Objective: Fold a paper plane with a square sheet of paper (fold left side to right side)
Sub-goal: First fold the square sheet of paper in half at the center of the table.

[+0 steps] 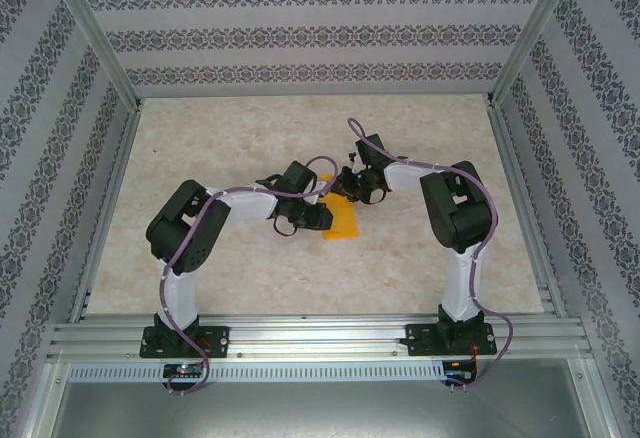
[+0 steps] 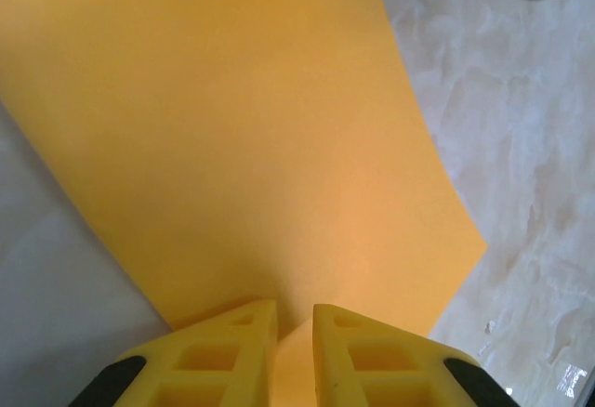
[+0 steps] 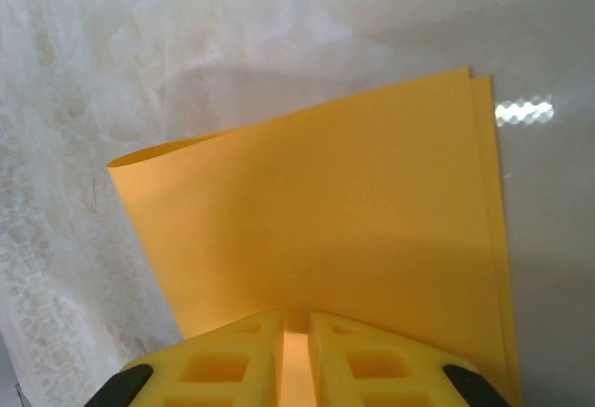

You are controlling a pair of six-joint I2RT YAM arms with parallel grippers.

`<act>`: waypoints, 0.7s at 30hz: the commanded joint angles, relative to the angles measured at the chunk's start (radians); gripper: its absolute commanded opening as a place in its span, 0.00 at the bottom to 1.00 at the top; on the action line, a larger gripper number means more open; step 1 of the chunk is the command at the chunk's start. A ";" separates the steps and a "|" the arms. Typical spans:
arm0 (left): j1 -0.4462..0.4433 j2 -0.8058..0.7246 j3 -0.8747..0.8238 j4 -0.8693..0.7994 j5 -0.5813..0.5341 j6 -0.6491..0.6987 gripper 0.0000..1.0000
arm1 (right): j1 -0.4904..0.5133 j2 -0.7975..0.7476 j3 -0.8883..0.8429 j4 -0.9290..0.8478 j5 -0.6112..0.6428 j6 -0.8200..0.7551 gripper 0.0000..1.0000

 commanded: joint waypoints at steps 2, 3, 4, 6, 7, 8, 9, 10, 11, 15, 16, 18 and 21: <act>-0.057 -0.027 -0.081 -0.102 0.061 0.001 0.20 | -0.006 0.056 -0.001 -0.034 0.085 -0.024 0.17; -0.063 -0.035 -0.093 -0.093 0.066 -0.003 0.20 | -0.007 0.057 -0.001 -0.037 0.087 -0.024 0.17; -0.069 -0.040 -0.102 -0.089 0.068 -0.007 0.20 | -0.007 0.057 -0.001 -0.035 0.086 -0.024 0.17; -0.080 -0.052 -0.118 -0.088 0.068 -0.010 0.20 | -0.006 0.059 0.001 -0.037 0.086 -0.025 0.17; -0.084 -0.057 -0.124 -0.090 0.068 -0.012 0.20 | -0.006 0.061 0.001 -0.038 0.085 -0.025 0.17; -0.088 -0.063 -0.130 -0.089 0.068 -0.013 0.20 | -0.006 0.060 0.002 -0.038 0.083 -0.025 0.17; -0.090 -0.069 -0.136 -0.090 0.068 -0.014 0.20 | -0.006 0.061 0.001 -0.037 0.083 -0.024 0.17; -0.090 -0.077 -0.142 -0.087 0.074 -0.017 0.20 | -0.004 0.061 0.001 -0.038 0.083 -0.024 0.17; -0.090 -0.090 -0.151 -0.077 0.079 -0.023 0.20 | -0.005 0.061 0.001 -0.038 0.082 -0.025 0.17; -0.072 -0.168 -0.131 -0.094 0.070 -0.033 0.20 | -0.005 0.058 0.002 -0.040 0.082 -0.025 0.17; -0.060 -0.184 -0.120 -0.096 0.074 -0.037 0.20 | -0.005 0.058 0.002 -0.043 0.081 -0.027 0.17; -0.030 -0.212 -0.090 -0.094 0.090 -0.049 0.20 | -0.004 0.058 0.005 -0.043 0.077 -0.027 0.17; 0.001 -0.196 -0.031 -0.097 0.116 -0.054 0.21 | -0.004 0.055 0.006 -0.044 0.077 -0.027 0.17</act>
